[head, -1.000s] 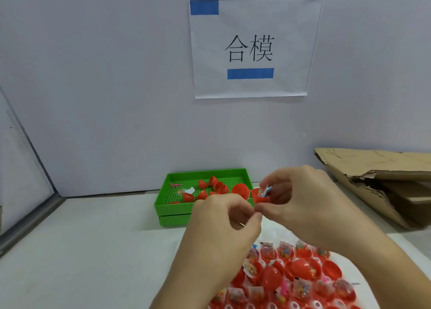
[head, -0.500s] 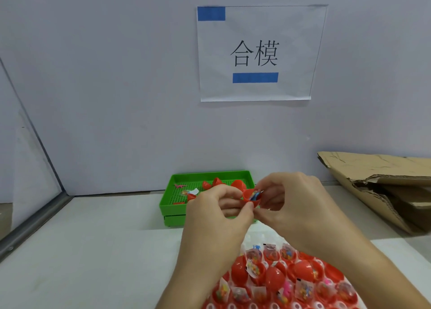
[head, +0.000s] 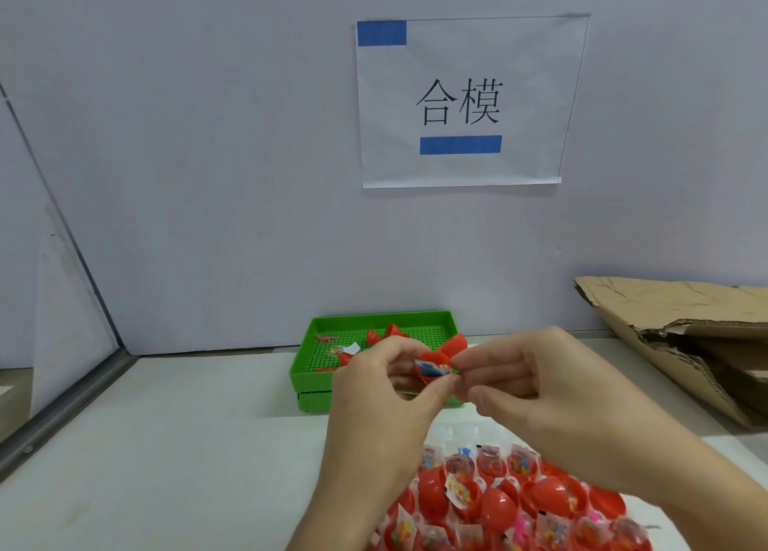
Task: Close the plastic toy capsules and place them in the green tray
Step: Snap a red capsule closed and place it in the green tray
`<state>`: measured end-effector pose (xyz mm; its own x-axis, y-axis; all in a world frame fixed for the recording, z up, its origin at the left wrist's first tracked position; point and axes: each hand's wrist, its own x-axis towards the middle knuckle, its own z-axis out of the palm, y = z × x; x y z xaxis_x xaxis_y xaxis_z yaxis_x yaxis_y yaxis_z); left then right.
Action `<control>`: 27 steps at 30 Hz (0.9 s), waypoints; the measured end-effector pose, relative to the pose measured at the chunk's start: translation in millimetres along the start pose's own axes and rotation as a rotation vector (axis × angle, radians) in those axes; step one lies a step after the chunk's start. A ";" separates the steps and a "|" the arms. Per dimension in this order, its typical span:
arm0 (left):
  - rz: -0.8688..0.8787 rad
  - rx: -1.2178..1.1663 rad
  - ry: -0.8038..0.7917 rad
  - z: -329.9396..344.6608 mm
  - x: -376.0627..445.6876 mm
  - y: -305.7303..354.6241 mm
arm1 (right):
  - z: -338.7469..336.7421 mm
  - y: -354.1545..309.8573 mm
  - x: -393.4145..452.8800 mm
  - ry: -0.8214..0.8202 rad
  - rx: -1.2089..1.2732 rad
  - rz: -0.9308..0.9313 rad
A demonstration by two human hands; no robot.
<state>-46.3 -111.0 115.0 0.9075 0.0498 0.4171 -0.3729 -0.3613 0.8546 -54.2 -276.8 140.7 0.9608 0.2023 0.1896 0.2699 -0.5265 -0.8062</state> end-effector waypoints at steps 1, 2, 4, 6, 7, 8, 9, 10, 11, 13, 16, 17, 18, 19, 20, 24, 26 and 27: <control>-0.004 0.003 -0.004 -0.6 0.3 -0.8 | -2.2 0.9 0.5 -0.006 0.019 0.006; -0.008 0.004 -0.013 -1.3 0.9 -1.4 | -4.7 1.7 1.0 -0.005 0.037 0.011; -0.015 0.001 -0.037 -3.3 2.3 -3.0 | -9.9 2.9 3.3 0.018 0.056 0.020; -0.023 -0.012 -0.066 -5.5 3.5 -4.2 | -12.8 5.5 5.0 0.070 0.067 0.042; -0.028 -0.025 -0.082 -6.6 3.9 -4.6 | -13.7 7.6 5.9 0.093 0.068 0.061; -0.034 -0.045 -0.102 -7.4 4.1 -5.0 | -14.1 10.5 6.7 0.102 0.065 0.087; -0.043 -0.069 -0.127 -8.0 4.3 -4.9 | -14.3 13.6 7.5 0.089 0.069 0.119; -0.053 -0.092 -0.155 -8.5 4.1 -4.8 | -13.9 16.8 8.3 0.054 0.100 0.155; -0.060 -0.109 -0.181 -8.8 4.0 -4.9 | -13.1 19.9 9.4 0.006 0.158 0.188; -0.056 -0.115 -0.218 -8.5 4.1 -6.0 | -11.4 24.0 11.2 -0.085 0.289 0.210; -0.061 -0.115 -0.247 -7.8 4.2 -8.6 | -9.8 30.0 14.6 -0.110 0.390 0.166; -0.068 -0.118 -0.251 -7.5 4.5 -9.2 | -9.4 31.5 15.6 -0.098 0.395 0.154; -0.077 -0.121 -0.252 -7.2 4.5 -9.6 | -9.2 32.7 16.1 -0.085 0.391 0.145; -0.088 -0.125 -0.250 -7.2 4.9 -9.9 | -9.4 33.5 16.4 -0.074 0.379 0.135; -0.101 -0.132 -0.248 -7.3 5.3 -10.6 | -9.8 34.0 16.5 -0.068 0.365 0.122; -0.137 -0.196 -0.239 -8.0 6.3 -11.0 | -13.1 32.7 15.9 -0.035 0.336 0.082; -0.154 -0.260 -0.242 -8.4 6.4 -11.0 | -13.6 31.8 15.5 -0.021 0.323 0.067; -0.158 -0.289 -0.248 -8.9 6.6 -10.7 | -13.5 31.2 15.4 -0.012 0.318 0.061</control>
<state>-38.1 -98.5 111.3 0.9639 -0.1546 0.2170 -0.2323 -0.0892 0.9685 -30.1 -301.3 126.0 0.9734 0.1885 0.1303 0.1765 -0.2536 -0.9511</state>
